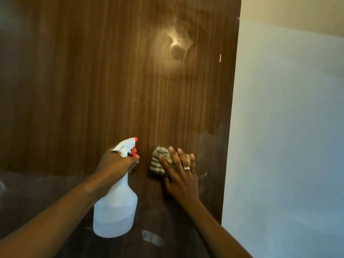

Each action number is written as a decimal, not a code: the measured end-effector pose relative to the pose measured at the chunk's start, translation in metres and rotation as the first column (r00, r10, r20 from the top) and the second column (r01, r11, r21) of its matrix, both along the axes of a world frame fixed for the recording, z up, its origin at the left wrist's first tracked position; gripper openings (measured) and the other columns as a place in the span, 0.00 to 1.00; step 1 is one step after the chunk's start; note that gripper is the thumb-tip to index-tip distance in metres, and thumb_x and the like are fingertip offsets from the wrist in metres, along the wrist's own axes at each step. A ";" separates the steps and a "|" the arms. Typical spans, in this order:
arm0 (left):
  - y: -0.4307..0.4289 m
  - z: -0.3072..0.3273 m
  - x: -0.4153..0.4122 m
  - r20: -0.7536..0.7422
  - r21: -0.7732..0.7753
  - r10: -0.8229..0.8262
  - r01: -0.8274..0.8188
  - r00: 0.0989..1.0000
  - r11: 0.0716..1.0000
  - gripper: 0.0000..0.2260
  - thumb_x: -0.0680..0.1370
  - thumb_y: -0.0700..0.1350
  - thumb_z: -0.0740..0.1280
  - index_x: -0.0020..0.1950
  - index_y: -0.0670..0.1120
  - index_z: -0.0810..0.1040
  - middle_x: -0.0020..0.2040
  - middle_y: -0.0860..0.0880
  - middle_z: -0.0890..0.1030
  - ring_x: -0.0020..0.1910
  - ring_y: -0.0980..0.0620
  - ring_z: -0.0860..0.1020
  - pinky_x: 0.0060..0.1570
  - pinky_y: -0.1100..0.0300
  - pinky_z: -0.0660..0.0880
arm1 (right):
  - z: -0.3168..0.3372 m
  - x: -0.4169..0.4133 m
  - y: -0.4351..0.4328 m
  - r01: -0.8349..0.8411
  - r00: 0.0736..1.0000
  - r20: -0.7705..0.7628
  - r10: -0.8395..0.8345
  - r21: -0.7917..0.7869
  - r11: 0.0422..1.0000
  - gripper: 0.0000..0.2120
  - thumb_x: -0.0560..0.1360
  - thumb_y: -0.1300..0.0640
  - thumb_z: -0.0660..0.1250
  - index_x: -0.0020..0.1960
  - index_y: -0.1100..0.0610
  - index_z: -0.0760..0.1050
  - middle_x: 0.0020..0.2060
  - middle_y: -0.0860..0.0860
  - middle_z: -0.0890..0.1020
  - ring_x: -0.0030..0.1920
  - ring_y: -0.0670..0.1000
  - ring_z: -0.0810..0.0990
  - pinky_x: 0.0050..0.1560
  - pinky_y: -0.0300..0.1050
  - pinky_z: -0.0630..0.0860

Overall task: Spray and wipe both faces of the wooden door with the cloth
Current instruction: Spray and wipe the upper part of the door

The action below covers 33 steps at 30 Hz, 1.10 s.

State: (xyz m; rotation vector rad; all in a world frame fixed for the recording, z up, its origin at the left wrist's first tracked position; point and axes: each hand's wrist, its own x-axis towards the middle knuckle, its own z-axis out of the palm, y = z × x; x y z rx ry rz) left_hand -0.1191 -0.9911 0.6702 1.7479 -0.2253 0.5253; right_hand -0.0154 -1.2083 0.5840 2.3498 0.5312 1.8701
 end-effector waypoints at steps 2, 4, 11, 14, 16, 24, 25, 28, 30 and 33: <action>-0.008 -0.006 -0.001 -0.038 -0.030 0.008 -0.009 0.999 1.000 0.19 0.75 0.37 0.67 0.65 0.44 0.70 0.51 0.48 0.74 0.45 0.54 0.72 0.48 0.58 0.69 | -0.016 -0.002 -0.035 0.013 1.000 -0.026 -0.010 0.133 0.991 0.30 0.76 0.48 0.63 0.77 0.47 0.61 0.78 0.53 0.59 0.78 0.58 0.57 0.76 0.65 0.50; -0.014 -0.010 -0.001 -0.053 -0.040 0.009 -0.011 0.999 0.999 0.18 0.75 0.37 0.68 0.63 0.44 0.70 0.50 0.48 0.73 0.46 0.52 0.72 0.49 0.57 0.70 | 0.002 -0.003 -0.061 0.045 0.997 -0.070 -0.020 0.387 0.921 0.27 0.79 0.47 0.59 0.77 0.49 0.62 0.78 0.50 0.59 0.78 0.57 0.56 0.77 0.62 0.47; -0.018 -0.006 0.005 -0.032 -0.006 0.009 -0.009 0.999 1.000 0.14 0.75 0.37 0.68 0.55 0.50 0.71 0.49 0.46 0.79 0.46 0.49 0.77 0.47 0.56 0.74 | 0.090 -0.001 -0.039 0.046 0.999 -0.042 -0.032 0.381 0.923 0.28 0.80 0.43 0.57 0.78 0.46 0.59 0.79 0.51 0.58 0.79 0.56 0.52 0.77 0.61 0.38; -0.024 -0.007 0.005 -0.031 0.021 0.006 -0.005 1.000 1.000 0.13 0.75 0.38 0.68 0.57 0.50 0.73 0.48 0.47 0.79 0.47 0.49 0.78 0.42 0.61 0.73 | 0.036 -0.004 -0.049 -0.001 0.999 -0.043 0.008 0.156 0.988 0.29 0.79 0.46 0.60 0.79 0.46 0.59 0.79 0.53 0.58 0.79 0.57 0.53 0.77 0.63 0.43; -0.027 -0.010 0.002 -0.022 0.030 0.025 -0.024 0.999 0.999 0.14 0.75 0.38 0.68 0.57 0.50 0.72 0.48 0.48 0.78 0.46 0.50 0.77 0.39 0.63 0.72 | 0.007 -0.003 -0.074 -0.028 0.998 -0.049 0.039 0.208 0.978 0.29 0.78 0.49 0.63 0.78 0.48 0.61 0.79 0.52 0.58 0.79 0.57 0.53 0.77 0.63 0.45; -0.011 -0.011 -0.015 -0.042 -0.015 0.060 -0.060 0.997 0.998 0.13 0.74 0.37 0.69 0.57 0.47 0.72 0.53 0.44 0.78 0.48 0.48 0.77 0.47 0.56 0.74 | 0.119 -0.003 -0.100 0.057 0.997 -0.083 -0.005 0.638 0.768 0.27 0.82 0.44 0.52 0.79 0.47 0.55 0.79 0.51 0.56 0.79 0.57 0.54 0.78 0.61 0.47; -0.010 -0.012 -0.016 -0.040 -0.013 0.064 -0.064 0.997 0.998 0.14 0.74 0.38 0.69 0.57 0.47 0.71 0.54 0.43 0.77 0.48 0.48 0.77 0.47 0.57 0.74 | 0.123 -0.003 -0.094 0.066 0.997 -0.078 -0.026 0.567 0.821 0.27 0.82 0.44 0.53 0.79 0.47 0.56 0.79 0.51 0.56 0.79 0.57 0.53 0.78 0.61 0.44; -0.014 -0.018 -0.018 -0.022 0.017 0.098 -0.097 0.995 0.995 0.15 0.75 0.39 0.68 0.60 0.49 0.70 0.55 0.48 0.75 0.45 0.54 0.74 0.41 0.67 0.71 | 0.082 -0.003 -0.085 0.029 0.999 -0.049 -0.016 0.275 0.961 0.27 0.81 0.45 0.56 0.79 0.48 0.59 0.79 0.53 0.58 0.79 0.58 0.53 0.77 0.61 0.42; -0.022 -0.026 -0.022 -0.003 0.090 0.106 -0.105 0.994 0.990 0.20 0.76 0.40 0.67 0.67 0.49 0.69 0.59 0.52 0.73 0.49 0.57 0.72 0.37 0.75 0.67 | 0.020 -0.007 -0.093 -0.015 0.997 -0.067 0.025 0.150 0.989 0.27 0.81 0.46 0.57 0.78 0.50 0.61 0.78 0.55 0.59 0.78 0.60 0.54 0.76 0.66 0.46; -0.037 -0.051 -0.029 -0.052 0.008 0.089 -0.089 0.995 0.996 0.23 0.76 0.39 0.67 0.70 0.46 0.68 0.64 0.49 0.74 0.57 0.52 0.73 0.48 0.69 0.70 | -0.073 -0.015 -0.121 -0.008 0.991 -0.131 0.031 0.176 0.984 0.26 0.80 0.46 0.57 0.77 0.52 0.64 0.78 0.56 0.59 0.78 0.61 0.55 0.74 0.69 0.53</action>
